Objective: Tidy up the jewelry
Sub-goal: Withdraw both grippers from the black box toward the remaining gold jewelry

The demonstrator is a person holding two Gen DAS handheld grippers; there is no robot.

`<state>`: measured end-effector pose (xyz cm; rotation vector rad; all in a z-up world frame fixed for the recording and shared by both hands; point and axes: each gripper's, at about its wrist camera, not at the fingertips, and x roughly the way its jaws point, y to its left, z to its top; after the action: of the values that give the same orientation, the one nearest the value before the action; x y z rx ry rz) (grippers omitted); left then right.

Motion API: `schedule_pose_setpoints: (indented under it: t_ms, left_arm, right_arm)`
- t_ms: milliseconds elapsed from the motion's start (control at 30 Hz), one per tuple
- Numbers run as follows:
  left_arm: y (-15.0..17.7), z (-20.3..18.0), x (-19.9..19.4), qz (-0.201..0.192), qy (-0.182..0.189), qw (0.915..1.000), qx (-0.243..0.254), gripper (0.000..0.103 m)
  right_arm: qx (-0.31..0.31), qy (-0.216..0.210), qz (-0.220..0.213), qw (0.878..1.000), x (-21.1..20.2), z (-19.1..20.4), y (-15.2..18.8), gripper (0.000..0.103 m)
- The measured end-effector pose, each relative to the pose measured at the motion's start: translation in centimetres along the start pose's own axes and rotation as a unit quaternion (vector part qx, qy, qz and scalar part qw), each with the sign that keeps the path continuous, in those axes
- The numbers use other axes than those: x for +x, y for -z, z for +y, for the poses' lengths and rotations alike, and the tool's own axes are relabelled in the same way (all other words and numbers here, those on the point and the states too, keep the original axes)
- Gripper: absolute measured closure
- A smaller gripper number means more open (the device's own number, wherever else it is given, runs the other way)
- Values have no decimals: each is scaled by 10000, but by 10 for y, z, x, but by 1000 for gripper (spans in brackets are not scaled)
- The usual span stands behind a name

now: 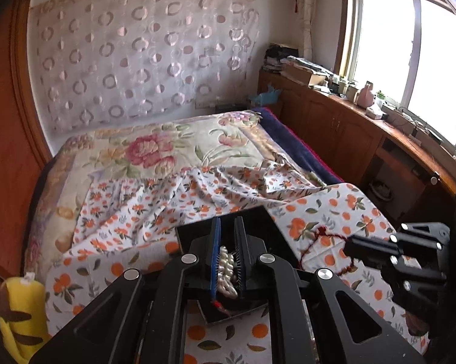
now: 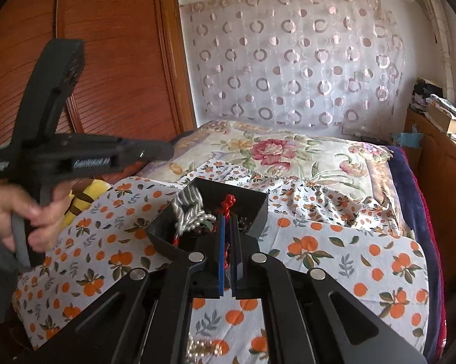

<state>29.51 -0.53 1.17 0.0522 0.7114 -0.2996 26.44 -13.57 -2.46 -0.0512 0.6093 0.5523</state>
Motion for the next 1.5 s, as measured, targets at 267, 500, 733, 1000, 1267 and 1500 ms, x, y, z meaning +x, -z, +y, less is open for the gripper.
schedule_pose_setpoints:
  t_ms: [267, 500, 733, 1000, 1267, 1500]
  left_arm:
    - [28, 22, -7, -41, -181, 9995, -244, 75]
    - [51, 33, -15, -60, -355, 9989, -295, 64]
    - [59, 35, -20, -56, -447, 9986, -290, 62]
    - [64, 28, -25, -99, -452, 9987, -233, 50]
    - [75, 12, -34, -174, -426, 9988, -139, 29]
    - [97, -7, -35, -86, -194, 9997, -114, 22]
  right_arm:
    - [-100, -59, 282, 9995, 43, 10, -4, 99]
    - [-103, -135, 543, 9984, 68, 14, 2, 99]
    - [-114, -143, 645, 9977, 75, 16, 2, 99]
    - [-92, 62, 410, 9991, 55, 7, 3, 58]
    - [18, 94, 287, 9995, 7, -2, 27, 58]
    - [62, 112, 629, 9979, -19, -4, 70, 58]
